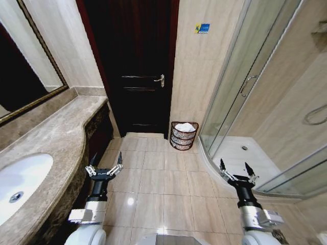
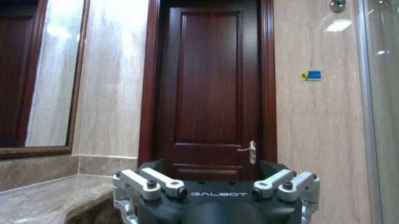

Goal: Discard the used towel into the hamper.

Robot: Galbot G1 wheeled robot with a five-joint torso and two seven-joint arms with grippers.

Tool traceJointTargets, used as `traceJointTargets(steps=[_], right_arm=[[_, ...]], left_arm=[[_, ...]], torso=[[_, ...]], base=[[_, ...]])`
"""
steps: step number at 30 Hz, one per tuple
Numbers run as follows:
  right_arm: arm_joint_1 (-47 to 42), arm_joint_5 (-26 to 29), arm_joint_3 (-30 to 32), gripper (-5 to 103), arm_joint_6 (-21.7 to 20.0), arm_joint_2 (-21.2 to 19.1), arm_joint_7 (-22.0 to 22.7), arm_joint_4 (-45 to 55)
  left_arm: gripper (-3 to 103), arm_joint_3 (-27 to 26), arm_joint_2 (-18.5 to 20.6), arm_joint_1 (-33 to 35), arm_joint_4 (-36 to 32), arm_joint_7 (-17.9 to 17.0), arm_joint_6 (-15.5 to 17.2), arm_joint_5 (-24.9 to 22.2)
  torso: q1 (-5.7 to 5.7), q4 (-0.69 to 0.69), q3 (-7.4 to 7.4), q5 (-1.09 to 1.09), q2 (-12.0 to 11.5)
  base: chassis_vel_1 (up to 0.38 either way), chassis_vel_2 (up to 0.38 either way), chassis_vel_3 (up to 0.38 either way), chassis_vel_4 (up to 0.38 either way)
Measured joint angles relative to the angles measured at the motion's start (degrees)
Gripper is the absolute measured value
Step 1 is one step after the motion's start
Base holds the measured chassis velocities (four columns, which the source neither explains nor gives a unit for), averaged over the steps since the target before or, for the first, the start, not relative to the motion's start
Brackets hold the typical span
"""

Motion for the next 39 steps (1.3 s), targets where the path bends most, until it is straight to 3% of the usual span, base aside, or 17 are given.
traceJointTargets(steps=[39], right_arm=[[0.00,0.04,-0.01,100,-0.05,-0.01,-0.01,0.01]], left_arm=[[100,-0.01,0.00,0.00,0.03,0.01,-0.03,0.00]], torso=[[-0.01,0.00,0.00,0.00,0.00]], base=[[0.000,0.000,0.000,0.000]])
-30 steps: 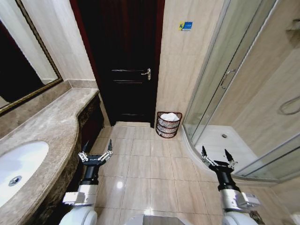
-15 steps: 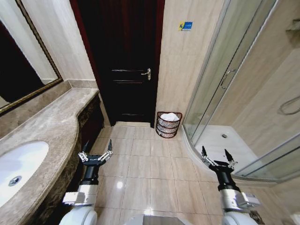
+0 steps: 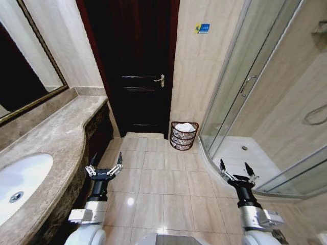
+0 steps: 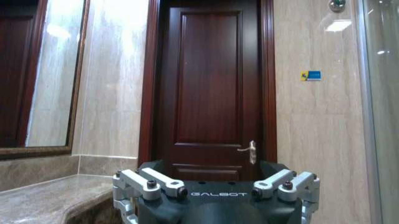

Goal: Discard the used towel into the hamper.

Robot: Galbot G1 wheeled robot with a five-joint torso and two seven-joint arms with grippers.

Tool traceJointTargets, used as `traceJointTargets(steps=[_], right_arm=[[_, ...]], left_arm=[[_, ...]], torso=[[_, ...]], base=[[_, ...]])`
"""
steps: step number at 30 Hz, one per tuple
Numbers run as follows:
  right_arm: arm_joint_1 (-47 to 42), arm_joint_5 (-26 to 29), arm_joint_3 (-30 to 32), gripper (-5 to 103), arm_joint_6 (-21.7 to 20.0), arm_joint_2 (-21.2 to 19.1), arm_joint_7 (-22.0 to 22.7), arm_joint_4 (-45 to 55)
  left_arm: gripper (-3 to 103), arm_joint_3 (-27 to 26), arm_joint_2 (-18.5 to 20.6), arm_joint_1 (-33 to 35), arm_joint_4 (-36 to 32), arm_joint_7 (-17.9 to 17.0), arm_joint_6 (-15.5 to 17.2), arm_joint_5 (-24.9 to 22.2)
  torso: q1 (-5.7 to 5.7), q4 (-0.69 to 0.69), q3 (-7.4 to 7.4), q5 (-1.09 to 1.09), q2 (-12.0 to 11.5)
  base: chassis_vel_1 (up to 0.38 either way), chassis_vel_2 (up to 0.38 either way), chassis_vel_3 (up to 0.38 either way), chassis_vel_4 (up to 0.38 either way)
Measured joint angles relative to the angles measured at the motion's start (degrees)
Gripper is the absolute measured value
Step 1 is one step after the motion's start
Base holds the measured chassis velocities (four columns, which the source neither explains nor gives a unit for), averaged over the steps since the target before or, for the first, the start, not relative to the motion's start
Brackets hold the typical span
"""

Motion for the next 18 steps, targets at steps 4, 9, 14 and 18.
traceJointTargets(steps=[4,9,14,18], right_arm=[[0.00,0.00,0.00,100,0.00,0.00,0.00,0.00],[0.00,0.00,0.00,100,0.00,0.00,0.00,0.00],[0.00,0.00,0.00,100,0.00,0.00,0.00,0.00],[0.00,0.00,0.00,100,0.00,0.00,0.00,0.00]], left_arm=[[100,0.00,0.00,0.00,0.00,0.00,0.00,0.00],[100,0.00,0.00,0.00,0.00,0.00,0.00,0.00],[100,0.00,0.00,0.00,0.00,0.00,0.00,0.00],[100,0.00,0.00,0.00,0.00,0.00,0.00,0.00]], torso=[[0.00,0.00,0.00,0.00,0.00],[0.00,0.00,0.00,0.00,0.00],[0.00,0.00,0.00,0.00,0.00],[0.00,0.00,0.00,0.00,0.00]], base=[[0.000,0.000,0.000,0.000],[0.000,0.000,0.000,0.000],[0.000,0.000,0.000,0.000],[0.000,0.000,0.000,0.000]])
